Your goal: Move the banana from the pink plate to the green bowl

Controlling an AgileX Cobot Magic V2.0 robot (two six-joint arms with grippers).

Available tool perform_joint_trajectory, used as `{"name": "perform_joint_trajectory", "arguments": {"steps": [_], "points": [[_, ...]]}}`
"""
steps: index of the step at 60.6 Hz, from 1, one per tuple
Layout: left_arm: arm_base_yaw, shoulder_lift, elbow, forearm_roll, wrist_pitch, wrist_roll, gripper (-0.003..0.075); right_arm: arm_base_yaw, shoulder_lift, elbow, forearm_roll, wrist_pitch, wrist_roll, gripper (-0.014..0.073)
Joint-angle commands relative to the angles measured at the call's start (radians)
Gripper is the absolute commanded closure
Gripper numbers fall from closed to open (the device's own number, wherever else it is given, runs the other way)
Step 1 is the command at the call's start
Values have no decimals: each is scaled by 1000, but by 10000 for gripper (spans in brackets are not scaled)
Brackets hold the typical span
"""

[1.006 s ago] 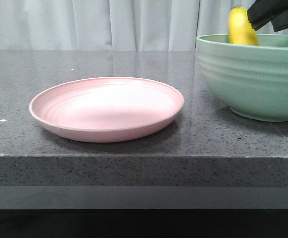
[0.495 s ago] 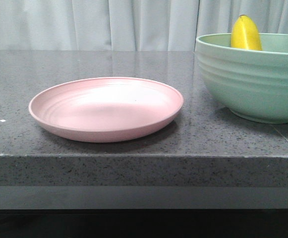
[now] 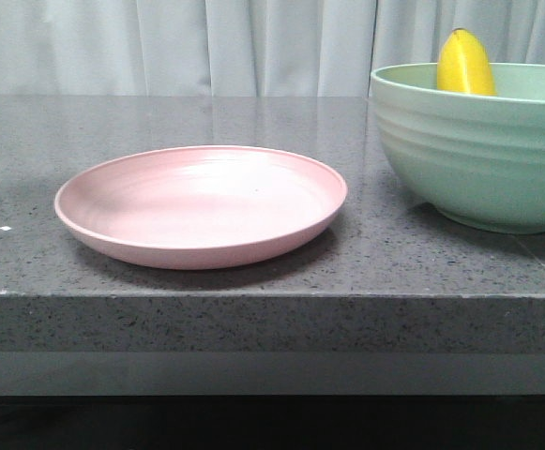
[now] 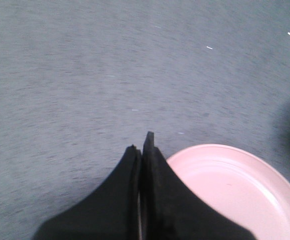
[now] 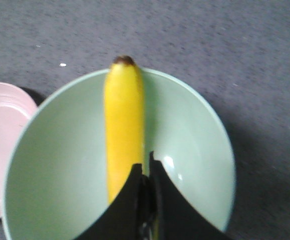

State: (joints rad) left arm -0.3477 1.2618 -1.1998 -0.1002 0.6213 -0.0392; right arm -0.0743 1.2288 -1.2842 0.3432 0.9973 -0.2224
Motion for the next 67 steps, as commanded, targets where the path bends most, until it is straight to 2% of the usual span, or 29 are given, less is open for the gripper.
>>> {"name": "perform_joint_trajectory", "arguments": {"steps": [1, 16, 26, 35, 43, 50, 58, 67], "points": [[68, -89, 9, 1, -62, -11, 741, 13, -81, -17, -100, -54, 70, 653], [245, -356, 250, 19, -125, -11, 741, 170, -341, 219, -121, -316, 31, 653], [262, -567, 442, 19, -217, -7, 741, 256, -545, 495, -119, -515, 28, 653], [257, -767, 613, 19, -260, -7, 741, 269, -729, 719, -113, -664, 28, 653], [257, -949, 742, 19, -260, -5, 741, 269, -876, 864, -111, -690, 28, 653], [257, -1074, 811, 19, -264, -5, 741, 269, -962, 926, -110, -708, 28, 653], [257, -1170, 848, 19, -280, -5, 741, 269, -999, 937, -108, -740, 28, 653], [257, -1188, 852, 19, -280, -5, 741, 269, -1001, 937, -104, -740, 28, 653]]}}
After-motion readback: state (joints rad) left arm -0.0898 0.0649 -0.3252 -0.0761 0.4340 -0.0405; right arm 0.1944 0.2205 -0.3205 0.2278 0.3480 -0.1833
